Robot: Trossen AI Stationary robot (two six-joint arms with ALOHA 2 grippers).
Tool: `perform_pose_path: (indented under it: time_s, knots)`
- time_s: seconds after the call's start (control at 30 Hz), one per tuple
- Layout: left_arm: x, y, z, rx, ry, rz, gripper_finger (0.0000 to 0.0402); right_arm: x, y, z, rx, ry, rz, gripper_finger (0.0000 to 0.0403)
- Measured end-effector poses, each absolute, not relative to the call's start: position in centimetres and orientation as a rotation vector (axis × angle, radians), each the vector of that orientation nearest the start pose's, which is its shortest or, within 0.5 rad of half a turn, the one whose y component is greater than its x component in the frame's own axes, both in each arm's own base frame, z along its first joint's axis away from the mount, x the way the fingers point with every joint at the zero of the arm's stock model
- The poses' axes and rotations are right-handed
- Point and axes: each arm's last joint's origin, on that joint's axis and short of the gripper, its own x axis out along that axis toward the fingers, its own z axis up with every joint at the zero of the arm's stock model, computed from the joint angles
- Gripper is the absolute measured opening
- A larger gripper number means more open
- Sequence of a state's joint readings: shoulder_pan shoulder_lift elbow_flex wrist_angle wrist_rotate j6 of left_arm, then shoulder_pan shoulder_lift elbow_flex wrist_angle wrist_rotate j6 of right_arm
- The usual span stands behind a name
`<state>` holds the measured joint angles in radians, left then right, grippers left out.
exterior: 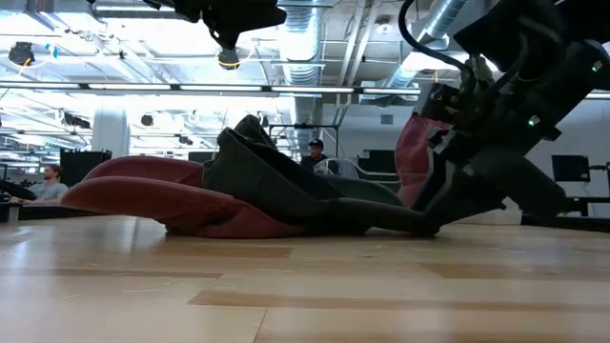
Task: Pick & Place hat
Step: Put the black cap into the left transparent bin
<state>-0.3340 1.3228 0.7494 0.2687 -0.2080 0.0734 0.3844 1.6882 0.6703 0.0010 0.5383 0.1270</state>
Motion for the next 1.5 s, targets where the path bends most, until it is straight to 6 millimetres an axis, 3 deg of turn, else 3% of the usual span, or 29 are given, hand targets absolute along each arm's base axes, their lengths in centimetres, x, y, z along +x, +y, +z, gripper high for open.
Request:
perform_pose_path:
  time_s: [0.2, 0.37, 0.53, 0.77, 0.97, 1.27, 1.5]
  knots:
    - [27.1, -8.8, 24.8, 0.154, 0.289, -0.136, 0.0149, 26.6, 8.8, 11.0, -0.354, 0.888, -0.239, 0.0103]
    - [27.1, -8.8, 24.8, 0.154, 0.289, -0.136, 0.0149, 26.7, 8.8, 11.2, -0.334, 0.871, -0.251, 0.0017]
    - [27.1, -8.8, 24.8, 0.154, 0.289, -0.136, 0.0149, 27.4, 9.3, 12.1, -0.3, 0.833, -0.283, 0.001]
    - [27.1, -8.8, 24.8, 0.154, 0.288, -0.136, 0.0149, 27.6, 10.2, 16.3, -0.309, 0.753, -0.328, 0.0004]
    - [27.1, -8.8, 24.8, 0.154, 0.288, -0.136, 0.0149, 25.6, 10.5, 20.8, -0.297, 0.593, -0.432, 0.0003]
    - [27.2, -8.8, 24.9, 0.152, 0.283, -0.135, 0.0149, 20.7, 9.7, 27.3, -0.282, 0.297, -0.728, 0.0001]
    - [27.2, -8.8, 24.9, 0.152, 0.281, -0.135, 0.0149, 16.8, 8.6, 31.0, -0.251, 0.127, -0.941, 0.0002]
